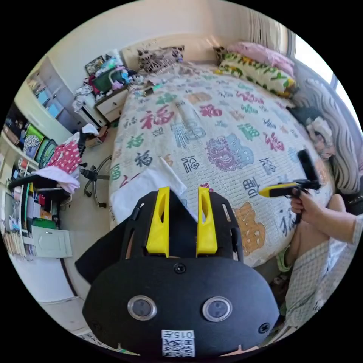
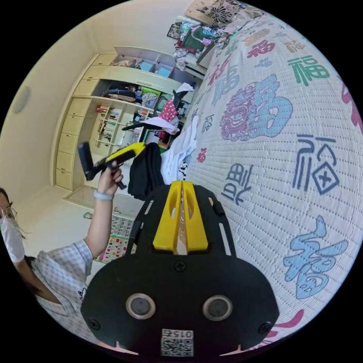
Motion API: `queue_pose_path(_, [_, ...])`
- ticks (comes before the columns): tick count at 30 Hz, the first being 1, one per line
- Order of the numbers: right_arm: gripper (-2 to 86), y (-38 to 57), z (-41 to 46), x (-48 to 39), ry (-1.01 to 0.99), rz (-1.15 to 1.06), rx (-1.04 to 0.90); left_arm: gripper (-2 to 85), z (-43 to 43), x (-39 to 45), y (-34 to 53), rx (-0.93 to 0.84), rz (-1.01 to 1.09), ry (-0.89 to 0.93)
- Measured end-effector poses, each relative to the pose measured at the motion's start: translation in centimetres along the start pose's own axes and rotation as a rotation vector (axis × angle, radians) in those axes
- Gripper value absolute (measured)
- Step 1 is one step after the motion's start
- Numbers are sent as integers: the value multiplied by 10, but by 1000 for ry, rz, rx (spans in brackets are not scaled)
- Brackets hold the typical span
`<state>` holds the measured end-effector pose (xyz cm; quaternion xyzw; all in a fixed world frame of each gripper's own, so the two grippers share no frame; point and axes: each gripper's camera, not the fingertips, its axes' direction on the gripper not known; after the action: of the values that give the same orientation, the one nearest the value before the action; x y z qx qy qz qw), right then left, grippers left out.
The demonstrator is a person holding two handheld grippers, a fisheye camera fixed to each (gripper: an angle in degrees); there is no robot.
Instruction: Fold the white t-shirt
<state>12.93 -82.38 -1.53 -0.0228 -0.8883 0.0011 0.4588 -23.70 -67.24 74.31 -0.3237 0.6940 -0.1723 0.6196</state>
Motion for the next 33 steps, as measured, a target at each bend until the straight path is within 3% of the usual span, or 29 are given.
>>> queue_pose_path(4, [-3,15,20,-13,-14,-92,-36,97,107,66,-71,-353,45,-84])
queue_pose_path(6, [1,22,27,-17,-1,-117,-26,62,169,94,-87,-611,83,-243])
queue_pose_path(10, [42,37,37,-24,-8,-154,36,22,180,134,-98,-678,137,-286])
queue_pose_path(14, [95,48,50,-40,88,-214,49,0,104,165,-86,-450,161,-274])
queue_pose_path(21, [123,92,74,-86,181,-322,60,-7,-97,170,-40,119,40,349])
queue_pose_path(27, [151,144,86,-143,269,-395,28,-8,-187,209,-3,337,129,762])
queue_pose_path(30, [117,170,83,-176,333,-429,41,-8,-235,232,12,448,191,937])
queue_pose_path(33, [21,201,61,-207,424,-410,75,-8,-280,253,26,491,235,883])
